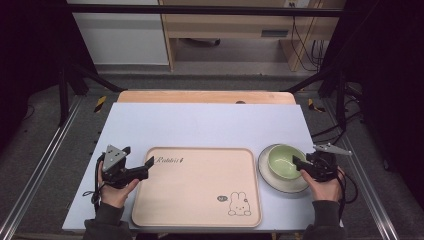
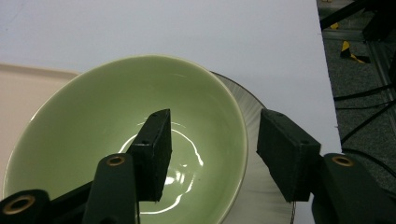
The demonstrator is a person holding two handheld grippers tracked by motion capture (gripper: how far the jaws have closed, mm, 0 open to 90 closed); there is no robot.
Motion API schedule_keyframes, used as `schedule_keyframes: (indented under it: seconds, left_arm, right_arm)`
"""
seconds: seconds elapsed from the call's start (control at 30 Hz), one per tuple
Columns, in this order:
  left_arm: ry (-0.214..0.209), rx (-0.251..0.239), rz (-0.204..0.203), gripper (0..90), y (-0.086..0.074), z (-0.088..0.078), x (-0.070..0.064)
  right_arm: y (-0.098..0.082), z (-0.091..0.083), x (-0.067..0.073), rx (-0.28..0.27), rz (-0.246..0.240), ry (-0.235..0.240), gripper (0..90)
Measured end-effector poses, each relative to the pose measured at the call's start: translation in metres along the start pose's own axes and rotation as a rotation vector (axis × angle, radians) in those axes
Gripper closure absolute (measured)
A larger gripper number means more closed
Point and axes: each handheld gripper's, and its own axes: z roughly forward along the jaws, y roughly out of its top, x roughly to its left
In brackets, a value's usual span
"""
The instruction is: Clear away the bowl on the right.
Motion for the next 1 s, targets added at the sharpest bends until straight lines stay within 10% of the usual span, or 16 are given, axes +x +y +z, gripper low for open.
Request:
schedule_keyframes:
  seconds: [1.0]
  left_arm:
    - [-0.003, 0.008, 0.011, 10.8, -0.001, 0.001, -0.002]
  right_arm:
    - [-0.001, 0.013, -0.008, 0.134, 0.053, 0.003, 69.2]
